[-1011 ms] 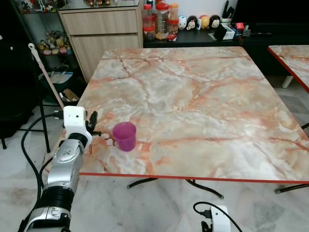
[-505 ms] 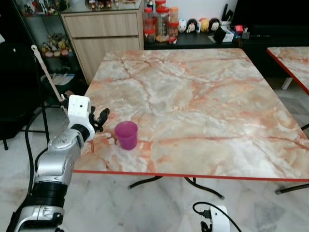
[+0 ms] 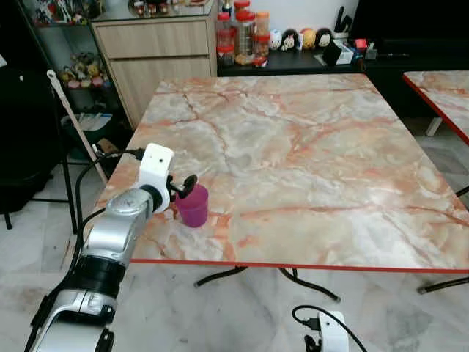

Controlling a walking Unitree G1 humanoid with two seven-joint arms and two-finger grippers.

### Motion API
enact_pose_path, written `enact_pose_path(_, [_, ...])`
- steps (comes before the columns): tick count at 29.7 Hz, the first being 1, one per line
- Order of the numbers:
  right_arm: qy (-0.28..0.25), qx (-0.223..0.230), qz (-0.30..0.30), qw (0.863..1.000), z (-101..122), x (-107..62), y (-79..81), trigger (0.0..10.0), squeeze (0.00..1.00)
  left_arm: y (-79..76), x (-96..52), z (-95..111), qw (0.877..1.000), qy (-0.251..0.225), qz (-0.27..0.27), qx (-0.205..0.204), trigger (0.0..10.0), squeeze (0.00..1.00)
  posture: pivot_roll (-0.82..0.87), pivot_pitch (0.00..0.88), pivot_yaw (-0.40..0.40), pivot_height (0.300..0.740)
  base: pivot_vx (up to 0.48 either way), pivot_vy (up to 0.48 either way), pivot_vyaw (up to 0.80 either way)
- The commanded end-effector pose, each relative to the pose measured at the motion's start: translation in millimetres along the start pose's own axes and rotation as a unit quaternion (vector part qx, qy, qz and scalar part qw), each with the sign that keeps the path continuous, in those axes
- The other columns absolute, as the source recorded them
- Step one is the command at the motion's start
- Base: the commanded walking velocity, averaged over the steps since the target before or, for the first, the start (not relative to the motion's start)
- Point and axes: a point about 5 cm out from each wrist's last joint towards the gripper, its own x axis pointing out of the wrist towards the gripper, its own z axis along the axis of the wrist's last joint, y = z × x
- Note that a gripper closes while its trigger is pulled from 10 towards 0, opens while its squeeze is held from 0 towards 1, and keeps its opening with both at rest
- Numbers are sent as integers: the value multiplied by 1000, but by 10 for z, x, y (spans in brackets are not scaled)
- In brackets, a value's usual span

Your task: Setting the table

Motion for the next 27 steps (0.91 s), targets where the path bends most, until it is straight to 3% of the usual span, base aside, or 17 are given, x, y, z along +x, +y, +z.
enact_pose_path(1, [2, 7, -4, 1000, -12, -2, -6, 10000, 0, 18, 22, -14, 1000, 17, 0, 9, 10000, 0, 37, 13, 60, 740, 0, 0, 0])
enact_pose_path(7, [2, 9, -6, 1000, -17, -4, -15, 10000, 0, 58, 63, 2, 999, 26, 6, 23, 10000, 0, 36, 14, 59, 740, 0, 0, 0])
enact_pose_path(10, [2, 8, -6, 1000, -9, -3, -23, 10000, 0, 233, 35, 14, 997, 52, 4, 61, 10000, 0, 43, 13, 55, 740, 0, 0, 0])
enact_pose_path(15, [2, 8, -6, 1000, -9, -3, -27, 10000, 0, 338, -3, -90, 994, 79, 17, 70, 10000, 0, 42, 13, 54, 740, 0, 0, 0])
enact_pose_path(27, [0, 7, -7, 1000, 11, 0, -48, 10000, 0, 338, -22, -37, 996, 69, -12, 56, 10000, 0, 46, 17, 49, 740, 0, 0, 0])
